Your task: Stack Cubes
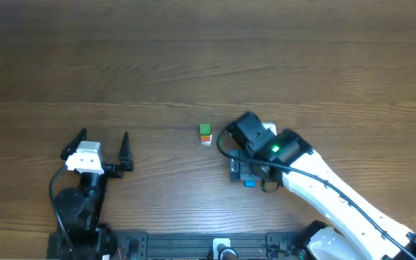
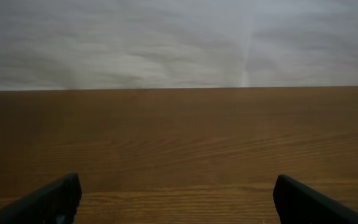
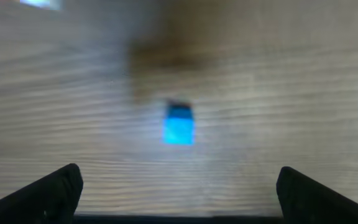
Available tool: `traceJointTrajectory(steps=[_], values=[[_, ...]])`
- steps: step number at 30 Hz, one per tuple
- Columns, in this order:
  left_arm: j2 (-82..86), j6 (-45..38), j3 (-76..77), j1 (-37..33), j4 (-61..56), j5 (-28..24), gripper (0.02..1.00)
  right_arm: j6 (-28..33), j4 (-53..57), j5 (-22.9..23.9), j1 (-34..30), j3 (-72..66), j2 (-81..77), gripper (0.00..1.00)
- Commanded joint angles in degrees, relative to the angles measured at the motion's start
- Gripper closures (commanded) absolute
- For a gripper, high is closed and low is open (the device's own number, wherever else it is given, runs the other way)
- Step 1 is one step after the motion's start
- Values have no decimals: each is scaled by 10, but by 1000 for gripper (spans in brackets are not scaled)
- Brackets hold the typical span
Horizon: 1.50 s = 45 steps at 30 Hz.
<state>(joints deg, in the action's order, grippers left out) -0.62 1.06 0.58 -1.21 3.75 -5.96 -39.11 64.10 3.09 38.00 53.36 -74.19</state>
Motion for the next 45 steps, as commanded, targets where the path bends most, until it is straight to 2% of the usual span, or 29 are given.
traceJointTrajectory(steps=[1,11,20,27,33,41,45], values=[[5,-8,-2,-2,2,2,20,-20,-52,-23,-2,-70,8,9],[5,-8,-2,-2,2,2,18,-11,-161,-21,-2,-152,-11,18],[5,-8,-2,-2,2,2,18,-11,-215,-21,12,-163,-54,110],[5,-8,-2,-2,2,2,20,-11,-221,-21,20,-163,-61,281],[5,-8,-2,-2,2,2,18,-11,-221,-21,22,-163,-61,489],[5,-8,-2,-2,2,2,20,-11,-219,-20,22,-163,-61,617],[5,-8,-2,-2,2,2,18,-11,-219,-20,22,-163,-61,748]])
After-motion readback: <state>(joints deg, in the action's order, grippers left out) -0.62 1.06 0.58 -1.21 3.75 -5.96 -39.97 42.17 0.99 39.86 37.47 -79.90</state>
